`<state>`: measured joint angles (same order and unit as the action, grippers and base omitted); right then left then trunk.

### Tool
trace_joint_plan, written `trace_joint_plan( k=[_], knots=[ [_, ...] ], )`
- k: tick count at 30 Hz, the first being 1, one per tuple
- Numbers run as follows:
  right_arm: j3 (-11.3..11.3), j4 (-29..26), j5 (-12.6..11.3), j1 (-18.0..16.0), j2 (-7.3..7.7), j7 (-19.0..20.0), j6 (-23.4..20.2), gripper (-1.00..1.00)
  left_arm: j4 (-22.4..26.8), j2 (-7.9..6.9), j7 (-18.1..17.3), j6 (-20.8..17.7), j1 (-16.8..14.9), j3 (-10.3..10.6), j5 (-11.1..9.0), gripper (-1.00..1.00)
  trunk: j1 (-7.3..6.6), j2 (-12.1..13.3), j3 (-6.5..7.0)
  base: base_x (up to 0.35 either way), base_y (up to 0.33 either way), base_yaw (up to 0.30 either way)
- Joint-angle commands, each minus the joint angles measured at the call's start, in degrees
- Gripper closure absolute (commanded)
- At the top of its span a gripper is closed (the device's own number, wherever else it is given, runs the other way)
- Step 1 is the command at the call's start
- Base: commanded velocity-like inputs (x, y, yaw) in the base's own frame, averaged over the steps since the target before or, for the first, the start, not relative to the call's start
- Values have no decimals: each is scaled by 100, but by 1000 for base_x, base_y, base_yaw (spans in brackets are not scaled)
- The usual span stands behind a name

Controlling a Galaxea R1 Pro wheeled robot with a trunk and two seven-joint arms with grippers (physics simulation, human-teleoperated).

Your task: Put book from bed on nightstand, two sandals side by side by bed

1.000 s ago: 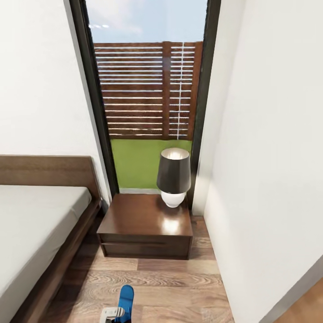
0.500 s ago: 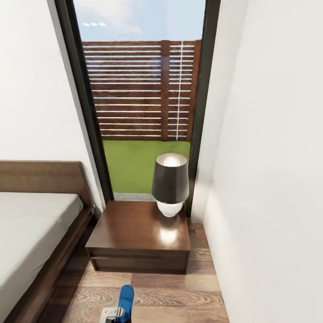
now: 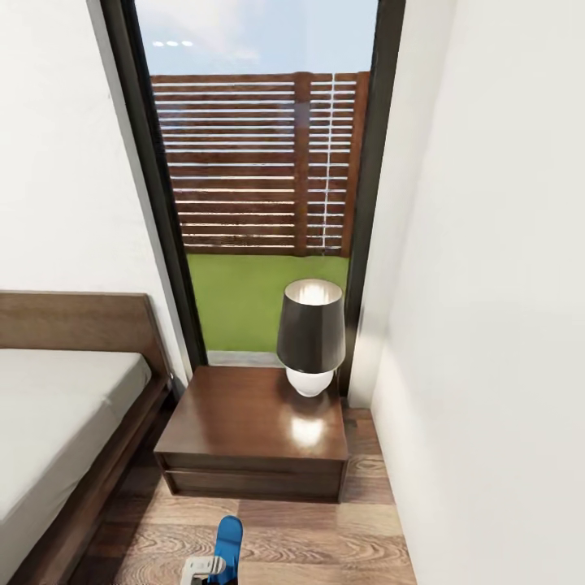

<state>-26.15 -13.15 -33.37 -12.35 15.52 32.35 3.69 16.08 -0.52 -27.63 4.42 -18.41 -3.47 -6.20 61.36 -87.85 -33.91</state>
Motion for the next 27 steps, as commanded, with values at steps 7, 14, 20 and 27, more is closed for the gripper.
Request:
trace_joint_plan(
  k=[7,14,20,27],
  knots=[
    [-48,5,-38,-5,4,7,27,100,-9,4,-41,-3,-5,-31,-22,100,0,-3,19,0,0,70],
    [-48,5,-35,-5,4,0,80,100,-9,7,-41,-3,-5,-26,-22,100,0,-3,35,0,0,257],
    [-48,5,-38,-5,4,-6,117,100,-9,5,-41,-3,-5,-25,-22,100,0,-3,36,0,0,290],
    [-48,5,-36,-5,4,-19,123,100,-9,7,-41,-3,-5,-24,-22,100,0,-3,36,0,0,292]
  ],
)
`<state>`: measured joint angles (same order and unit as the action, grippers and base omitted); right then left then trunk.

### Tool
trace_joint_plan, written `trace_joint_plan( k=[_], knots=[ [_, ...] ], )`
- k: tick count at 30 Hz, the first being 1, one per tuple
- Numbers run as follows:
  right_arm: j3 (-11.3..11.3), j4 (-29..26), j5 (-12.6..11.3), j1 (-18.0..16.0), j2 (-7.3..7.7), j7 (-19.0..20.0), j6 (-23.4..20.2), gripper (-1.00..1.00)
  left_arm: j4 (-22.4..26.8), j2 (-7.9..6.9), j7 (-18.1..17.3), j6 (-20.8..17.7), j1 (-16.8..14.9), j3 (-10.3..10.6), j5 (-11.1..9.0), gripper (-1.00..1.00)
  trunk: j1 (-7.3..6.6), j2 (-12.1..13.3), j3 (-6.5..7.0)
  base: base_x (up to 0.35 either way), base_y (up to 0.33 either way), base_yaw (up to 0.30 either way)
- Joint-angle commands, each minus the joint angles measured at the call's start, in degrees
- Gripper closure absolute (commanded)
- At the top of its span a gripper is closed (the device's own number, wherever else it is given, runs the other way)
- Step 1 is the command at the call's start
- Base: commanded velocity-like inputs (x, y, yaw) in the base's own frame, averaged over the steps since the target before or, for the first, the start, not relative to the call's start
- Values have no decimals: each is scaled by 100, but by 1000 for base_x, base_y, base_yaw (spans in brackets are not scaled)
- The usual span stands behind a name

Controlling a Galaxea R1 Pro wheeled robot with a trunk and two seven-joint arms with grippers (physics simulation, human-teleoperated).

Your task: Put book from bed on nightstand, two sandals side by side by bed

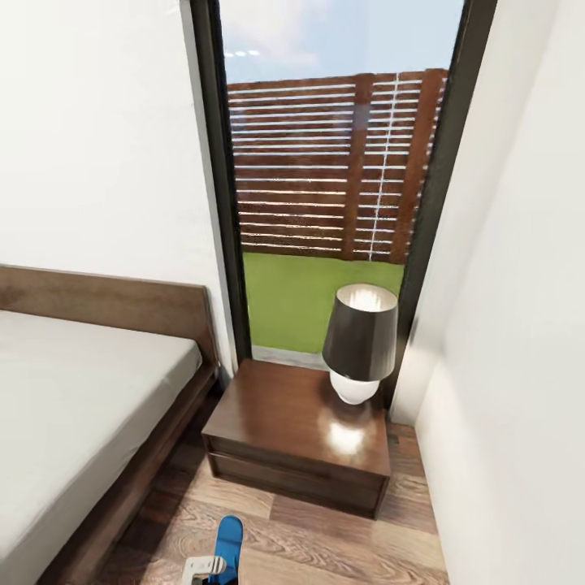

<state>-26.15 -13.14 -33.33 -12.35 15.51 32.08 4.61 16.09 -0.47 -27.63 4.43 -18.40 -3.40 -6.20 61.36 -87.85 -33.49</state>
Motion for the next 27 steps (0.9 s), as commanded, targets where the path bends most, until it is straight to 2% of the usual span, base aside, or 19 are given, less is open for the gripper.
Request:
trace_joint_plan(
  k=[1,27],
  knots=[
    [-48,4,-41,-4,4,5,31,100,-9,2,-41,-3,-5,-33,-21,100,0,-3,-5,0,0,292],
    [-48,4,-42,-4,4,-11,32,100,-9,-2,-41,-3,-5,-30,-21,100,0,-3,-5,0,0,292]
  ],
)
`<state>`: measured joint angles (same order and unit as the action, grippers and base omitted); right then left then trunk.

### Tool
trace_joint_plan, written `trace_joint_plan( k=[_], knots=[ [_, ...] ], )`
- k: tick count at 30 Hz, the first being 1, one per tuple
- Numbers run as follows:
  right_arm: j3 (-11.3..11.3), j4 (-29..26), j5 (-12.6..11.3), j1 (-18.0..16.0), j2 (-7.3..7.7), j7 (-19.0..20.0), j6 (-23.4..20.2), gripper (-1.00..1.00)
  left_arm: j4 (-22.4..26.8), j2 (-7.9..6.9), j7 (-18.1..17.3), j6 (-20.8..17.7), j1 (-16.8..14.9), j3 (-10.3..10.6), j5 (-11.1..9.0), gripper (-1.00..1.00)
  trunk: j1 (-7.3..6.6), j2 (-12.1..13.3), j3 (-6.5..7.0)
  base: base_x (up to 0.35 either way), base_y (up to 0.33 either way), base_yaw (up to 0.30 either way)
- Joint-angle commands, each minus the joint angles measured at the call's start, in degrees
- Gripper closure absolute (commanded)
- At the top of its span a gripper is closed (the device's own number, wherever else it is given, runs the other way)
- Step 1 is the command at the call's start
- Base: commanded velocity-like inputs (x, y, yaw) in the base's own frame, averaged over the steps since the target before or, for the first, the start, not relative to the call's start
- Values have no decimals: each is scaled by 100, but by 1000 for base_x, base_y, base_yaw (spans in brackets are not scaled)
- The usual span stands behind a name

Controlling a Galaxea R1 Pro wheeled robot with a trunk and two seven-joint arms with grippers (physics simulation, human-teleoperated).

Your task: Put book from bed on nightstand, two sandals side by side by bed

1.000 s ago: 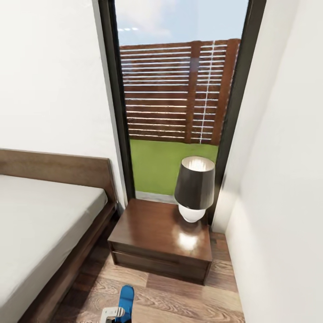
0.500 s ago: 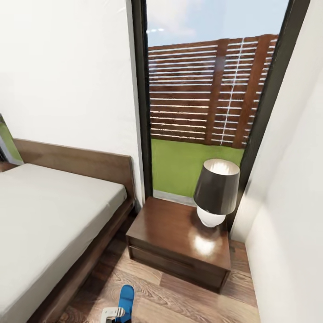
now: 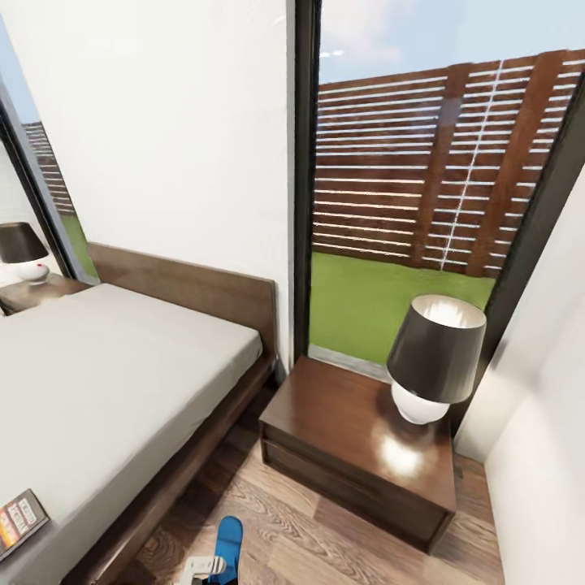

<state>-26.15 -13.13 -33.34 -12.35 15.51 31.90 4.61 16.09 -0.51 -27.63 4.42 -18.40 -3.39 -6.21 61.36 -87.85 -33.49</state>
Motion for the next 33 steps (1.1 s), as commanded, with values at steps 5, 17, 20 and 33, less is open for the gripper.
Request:
trace_joint_plan(
  k=[5,17,20,33],
  knots=[
    [-48,4,-41,-4,4,9,31,100,-9,4,-40,-3,-5,-32,-21,100,0,-3,-5,0,0,292],
    [-48,4,-40,-4,4,9,28,100,-9,2,-40,-3,-5,-36,-21,100,0,-3,-5,0,0,292],
    [-48,4,-40,-4,4,9,29,100,-9,4,-40,-3,-5,-37,-21,100,0,-3,-5,0,0,293],
    [-48,3,-41,-4,4,9,31,100,-9,0,-40,-3,-5,-38,-21,100,0,-3,-5,0,0,293]
  ],
)
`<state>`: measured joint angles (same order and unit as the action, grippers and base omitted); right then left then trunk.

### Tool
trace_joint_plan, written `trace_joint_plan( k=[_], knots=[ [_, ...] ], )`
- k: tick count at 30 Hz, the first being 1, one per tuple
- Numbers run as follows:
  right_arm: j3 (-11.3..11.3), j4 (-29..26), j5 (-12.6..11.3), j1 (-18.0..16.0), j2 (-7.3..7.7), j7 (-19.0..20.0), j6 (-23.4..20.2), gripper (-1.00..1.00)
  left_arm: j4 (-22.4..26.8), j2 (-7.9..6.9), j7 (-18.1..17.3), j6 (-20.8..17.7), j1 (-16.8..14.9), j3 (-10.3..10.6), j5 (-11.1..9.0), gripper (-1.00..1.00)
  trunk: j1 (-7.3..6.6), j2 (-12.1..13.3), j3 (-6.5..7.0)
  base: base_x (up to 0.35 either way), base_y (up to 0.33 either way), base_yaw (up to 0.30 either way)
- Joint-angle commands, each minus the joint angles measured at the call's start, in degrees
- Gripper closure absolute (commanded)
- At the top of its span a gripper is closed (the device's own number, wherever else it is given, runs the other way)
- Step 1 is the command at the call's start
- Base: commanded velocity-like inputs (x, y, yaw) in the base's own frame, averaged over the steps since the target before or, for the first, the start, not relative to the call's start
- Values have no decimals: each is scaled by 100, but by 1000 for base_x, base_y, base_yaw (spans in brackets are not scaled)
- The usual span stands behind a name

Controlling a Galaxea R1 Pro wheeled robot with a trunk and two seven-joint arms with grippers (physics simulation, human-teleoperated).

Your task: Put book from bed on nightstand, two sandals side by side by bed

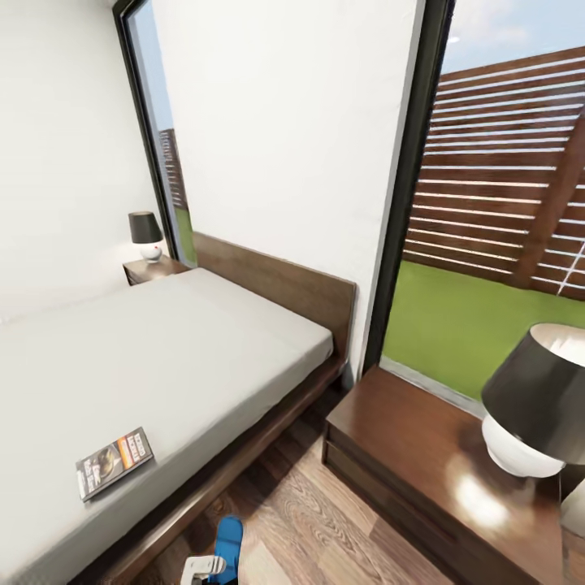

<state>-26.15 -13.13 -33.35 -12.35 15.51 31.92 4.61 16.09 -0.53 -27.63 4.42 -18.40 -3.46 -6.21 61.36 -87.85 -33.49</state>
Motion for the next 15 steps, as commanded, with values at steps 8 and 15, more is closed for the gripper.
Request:
trace_joint_plan(
  k=[8,15],
  knots=[
    [-48,2,-40,-4,4,8,31,100,-9,8,-40,-3,-5,-25,-21,100,0,-3,-5,0,-3,293],
    [-48,3,-40,-4,4,8,32,100,-9,8,-40,-3,-5,-25,-21,100,0,-3,-5,0,-31,293]
  ],
)
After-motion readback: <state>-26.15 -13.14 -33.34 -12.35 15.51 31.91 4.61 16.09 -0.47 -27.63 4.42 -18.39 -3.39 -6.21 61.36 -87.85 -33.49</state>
